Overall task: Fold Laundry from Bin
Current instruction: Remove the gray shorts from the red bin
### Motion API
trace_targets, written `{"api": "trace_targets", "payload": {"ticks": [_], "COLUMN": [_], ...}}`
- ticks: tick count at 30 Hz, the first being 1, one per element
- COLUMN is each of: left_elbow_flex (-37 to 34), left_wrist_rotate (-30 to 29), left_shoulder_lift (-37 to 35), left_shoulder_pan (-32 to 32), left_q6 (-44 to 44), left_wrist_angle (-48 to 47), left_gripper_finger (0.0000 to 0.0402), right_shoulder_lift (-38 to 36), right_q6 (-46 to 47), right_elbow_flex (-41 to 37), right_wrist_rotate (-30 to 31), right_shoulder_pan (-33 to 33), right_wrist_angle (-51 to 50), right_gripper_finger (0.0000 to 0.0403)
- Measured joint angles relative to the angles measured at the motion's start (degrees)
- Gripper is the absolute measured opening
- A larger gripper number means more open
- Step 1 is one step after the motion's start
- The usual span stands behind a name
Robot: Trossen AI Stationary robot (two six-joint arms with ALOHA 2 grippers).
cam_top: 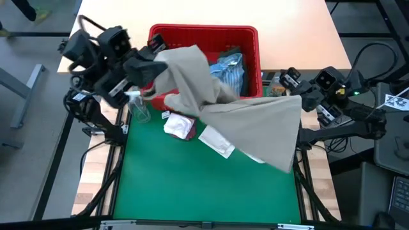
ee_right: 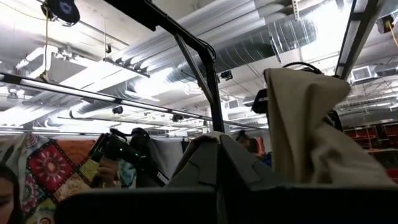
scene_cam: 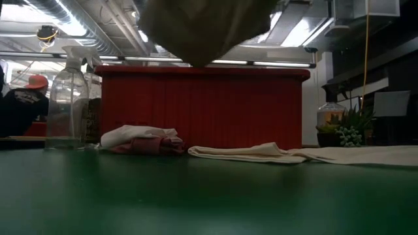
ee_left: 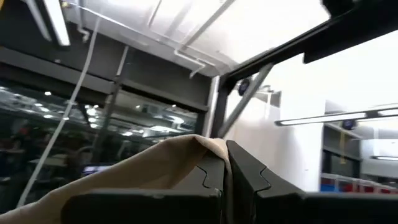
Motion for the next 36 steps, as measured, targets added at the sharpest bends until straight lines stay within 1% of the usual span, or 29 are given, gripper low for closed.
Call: {"api": "trace_targets", "payload": {"ticks": [3, 6, 12, 15, 17, 19, 23, 29, 32, 36], "left_elbow_flex": [0.0, 0.0, 0.0, 0.0, 0.0, 0.0, 0.0, 0.0, 0.0, 0.0], "left_wrist_rotate": [-0.1, -0.1, 0.0, -0.1, -0.1, -1.2, -7.3, -19.0, -25.2, -33.3], "left_shoulder_lift": [-0.5, -0.7, -0.8, -0.8, -0.8, -0.8, -0.8, -0.8, -0.8, -0.8], "left_shoulder_pan": [-1.7, -3.4, -8.1, -10.9, -12.9, -15.0, -19.2, -25.0, -27.6, -30.7], "left_q6": [0.0, 0.0, 0.0, 0.0, 0.0, 0.0, 0.0, 0.0, 0.0, 0.0], "left_wrist_angle": [-0.1, -0.3, -0.7, -2.7, -5.0, -7.7, -13.1, -21.3, -24.9, -26.2], "left_gripper_finger": [0.0000, 0.0000, 0.0000, 0.0000, 0.0000, 0.0000, 0.0000, 0.0000, 0.0000, 0.0000], "right_shoulder_lift": [1.3, 2.6, 4.6, 5.6, 6.2, 6.5, 7.2, 8.9, 9.4, 10.1], "right_q6": [2.1, 3.1, 1.5, -0.2, -1.6, -3.6, -7.1, -9.4, -9.4, -9.7], "right_elbow_flex": [0.0, 0.0, 0.0, 0.0, 0.0, 0.0, 0.0, 0.0, 0.0, 0.0], "right_wrist_rotate": [0.0, 0.1, 0.1, 0.4, 1.9, 4.9, 12.5, 20.8, 24.8, 30.5], "right_shoulder_pan": [0.2, 3.0, 13.3, 18.5, 21.9, 25.3, 31.7, 40.1, 43.0, 45.8], "right_wrist_angle": [2.4, 4.2, 5.4, 4.6, 3.0, 0.9, -2.3, -5.0, -5.8, -5.0], "right_gripper_finger": [0.0003, 0.0004, 0.0004, 0.0004, 0.0004, 0.0004, 0.0004, 0.0004, 0.0004, 0.0004]}}
